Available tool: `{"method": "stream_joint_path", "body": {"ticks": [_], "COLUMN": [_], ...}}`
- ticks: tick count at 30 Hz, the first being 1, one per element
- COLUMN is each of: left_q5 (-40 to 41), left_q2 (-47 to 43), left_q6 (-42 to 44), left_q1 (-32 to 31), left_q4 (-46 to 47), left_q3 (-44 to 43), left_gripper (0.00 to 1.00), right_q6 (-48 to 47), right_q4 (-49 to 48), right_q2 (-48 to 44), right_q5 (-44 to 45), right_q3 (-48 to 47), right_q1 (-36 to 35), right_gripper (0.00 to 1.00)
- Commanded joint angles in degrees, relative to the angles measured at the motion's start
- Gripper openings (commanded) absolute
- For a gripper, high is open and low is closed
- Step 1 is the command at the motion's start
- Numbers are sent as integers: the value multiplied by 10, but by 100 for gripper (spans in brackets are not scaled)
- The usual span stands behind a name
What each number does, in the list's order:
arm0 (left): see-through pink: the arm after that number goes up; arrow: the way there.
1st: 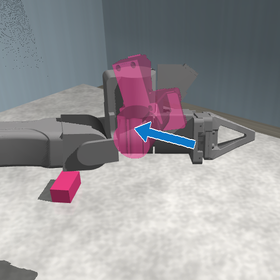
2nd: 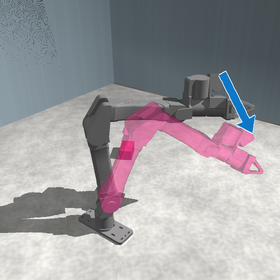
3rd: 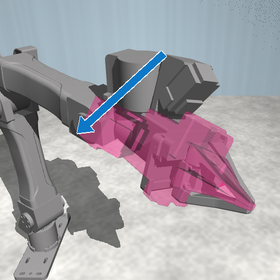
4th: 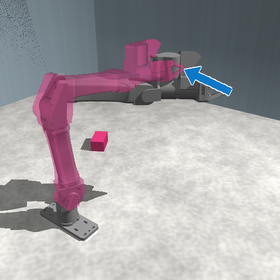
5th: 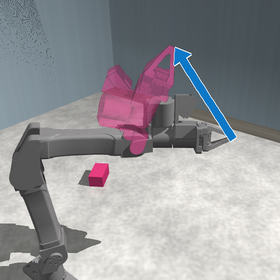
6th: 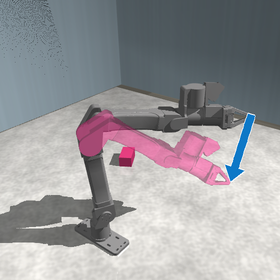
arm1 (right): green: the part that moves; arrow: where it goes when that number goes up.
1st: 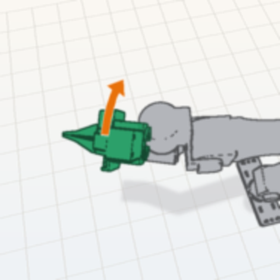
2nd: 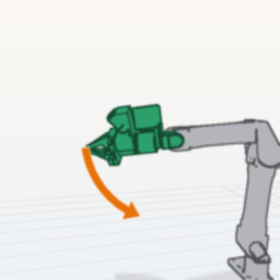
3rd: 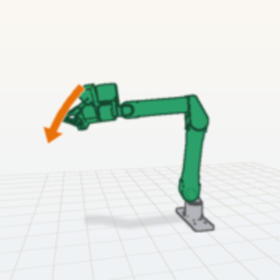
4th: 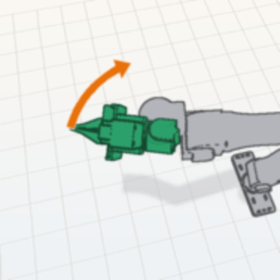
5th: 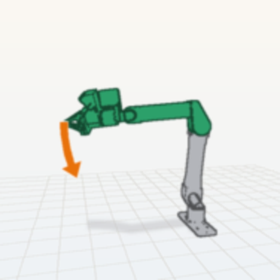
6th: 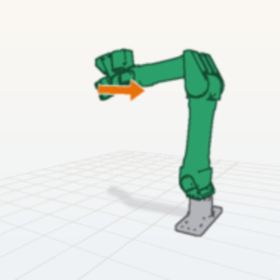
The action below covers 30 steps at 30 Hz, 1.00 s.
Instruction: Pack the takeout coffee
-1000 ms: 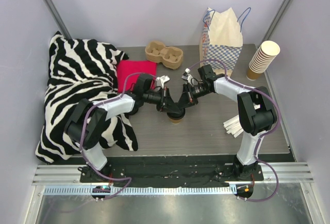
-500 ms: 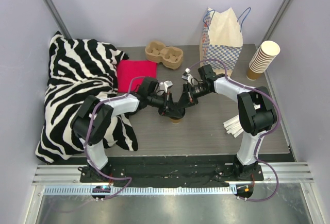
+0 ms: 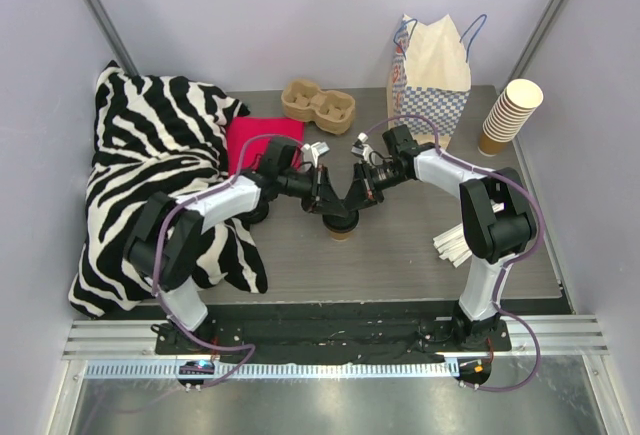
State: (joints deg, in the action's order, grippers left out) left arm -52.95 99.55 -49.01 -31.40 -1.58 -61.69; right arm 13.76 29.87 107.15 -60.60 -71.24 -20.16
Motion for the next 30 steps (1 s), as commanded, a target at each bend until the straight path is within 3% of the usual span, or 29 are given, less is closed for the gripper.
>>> {"method": "stream_joint_path", "body": {"ticks": [1,2,5,10,13,14,17,20,25,30], "left_q5": [-10,-11,-5,23,81,97,132,135,144,140], "left_q2": [-60,-72,-108,-154,-186,-194,-233,-250,-263,-265], "left_q6": [-19,-22,-19,27,96,114,116,91,88,92], "left_q1": [12,19,32,67,88,92,104,126,161,191], "left_q4": [39,49,48,-27,-129,-176,-195,-192,-173,-179], "left_q3": [11,23,36,30,15,15,46,75,79,62], "left_gripper": [17,27,41,57,64,66,71,73,77,80], "right_q6": [-4,-1,5,-13,-44,-49,-88,-130,-131,-110], "right_q4": [10,10,10,29,47,48,54,72,74,44], "right_q2": [-43,-49,-77,-133,-189,-204,-258,-280,-256,-221], "right_q5": [-21,-30,-44,-21,83,110,238,349,413,453], "right_q3": [-39,-49,-67,-67,-36,-9,41,74,98,101], "right_q1": [-5,-4,-4,-5,-6,-7,-30,-87,-160,-175], "right_gripper": [11,15,26,48,62,71,87,88,88,88]}}
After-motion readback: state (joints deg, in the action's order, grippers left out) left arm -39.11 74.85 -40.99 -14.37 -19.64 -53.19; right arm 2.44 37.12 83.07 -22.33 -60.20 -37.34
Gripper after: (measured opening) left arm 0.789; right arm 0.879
